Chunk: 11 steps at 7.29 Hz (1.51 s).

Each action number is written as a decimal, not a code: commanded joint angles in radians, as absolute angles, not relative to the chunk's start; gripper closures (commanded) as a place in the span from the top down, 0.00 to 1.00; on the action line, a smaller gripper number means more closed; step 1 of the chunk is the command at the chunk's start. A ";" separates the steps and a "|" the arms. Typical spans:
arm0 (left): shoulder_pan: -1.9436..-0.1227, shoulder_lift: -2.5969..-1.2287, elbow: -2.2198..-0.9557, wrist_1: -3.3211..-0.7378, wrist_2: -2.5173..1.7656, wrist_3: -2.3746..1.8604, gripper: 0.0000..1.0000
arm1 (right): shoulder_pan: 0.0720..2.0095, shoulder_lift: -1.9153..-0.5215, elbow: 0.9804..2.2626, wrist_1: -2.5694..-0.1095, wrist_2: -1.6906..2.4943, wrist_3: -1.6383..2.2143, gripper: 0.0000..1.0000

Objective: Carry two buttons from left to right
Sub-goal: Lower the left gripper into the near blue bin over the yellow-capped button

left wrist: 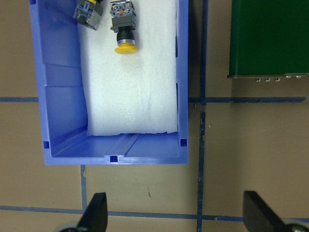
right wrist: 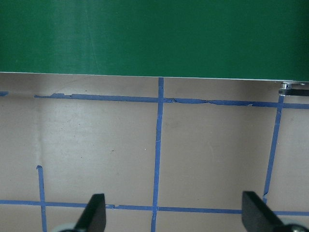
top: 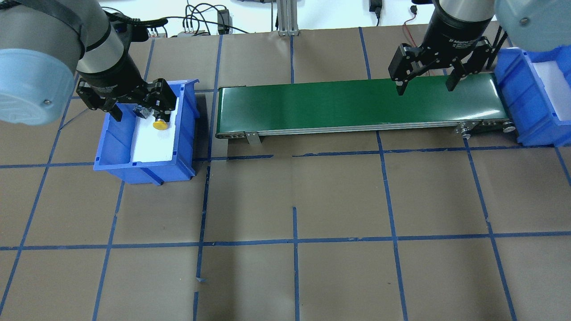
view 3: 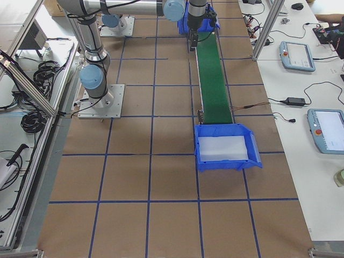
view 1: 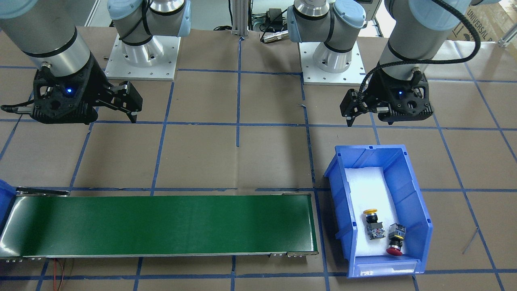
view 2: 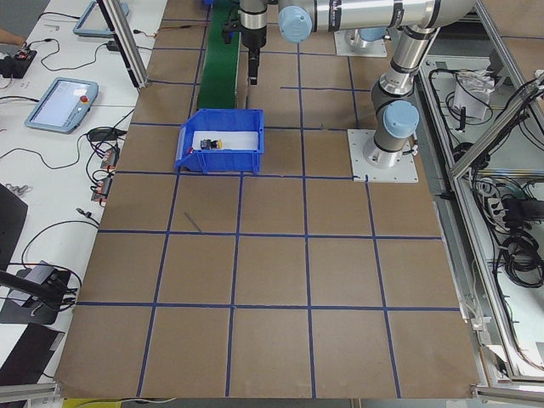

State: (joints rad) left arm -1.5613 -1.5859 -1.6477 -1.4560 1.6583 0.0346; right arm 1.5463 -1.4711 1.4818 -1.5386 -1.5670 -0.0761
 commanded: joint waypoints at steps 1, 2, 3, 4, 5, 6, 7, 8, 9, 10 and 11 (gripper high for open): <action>-1.588 -1.589 -1.646 -1.453 1.658 0.009 1.00 | 1.548 -1.471 1.482 -1.539 -1.569 -0.071 1.00; -1.576 -1.588 -1.643 -1.451 1.657 0.020 1.00 | 1.546 -1.471 1.482 -1.539 -1.568 -0.074 1.00; -1.553 -1.600 -1.643 -1.450 1.654 0.035 1.00 | 1.546 -1.471 1.482 -1.539 -1.569 -0.074 1.00; -1.527 -1.661 -1.638 -1.418 1.654 0.054 1.00 | 1.546 -1.471 1.482 -1.539 -1.568 -0.075 1.00; -1.493 -1.695 -1.614 -1.364 1.652 0.064 1.00 | 1.546 -1.471 1.482 -1.539 -1.568 -0.075 1.00; -1.439 -1.744 -1.559 -1.362 1.643 0.110 1.00 | 1.546 -1.471 1.482 -1.540 -1.569 -0.077 1.00; -1.409 -1.794 -1.518 -1.359 1.641 0.147 1.00 | 1.546 -1.471 1.482 -1.539 -1.568 -0.075 1.00; -1.388 -1.842 -1.491 -1.358 1.643 0.187 1.00 | 1.546 -1.471 1.482 -1.539 -1.568 -0.071 1.00; -1.379 -1.883 -1.477 -1.330 1.641 0.186 1.00 | 1.546 -1.471 1.482 -1.539 -1.568 -0.078 1.00; -1.379 -1.907 -1.476 -1.321 1.637 0.187 1.00 | 1.546 -1.471 1.482 -1.539 -1.568 -0.080 1.00; -1.378 -1.948 -1.477 -1.284 1.637 0.183 1.00 | 1.546 -1.470 1.482 -1.540 -1.565 -0.084 1.00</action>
State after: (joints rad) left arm -1.3811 -1.9013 -1.4799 -1.3185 1.6384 0.1835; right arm 1.5462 -1.4708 1.4818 -1.5389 -1.5670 -0.0795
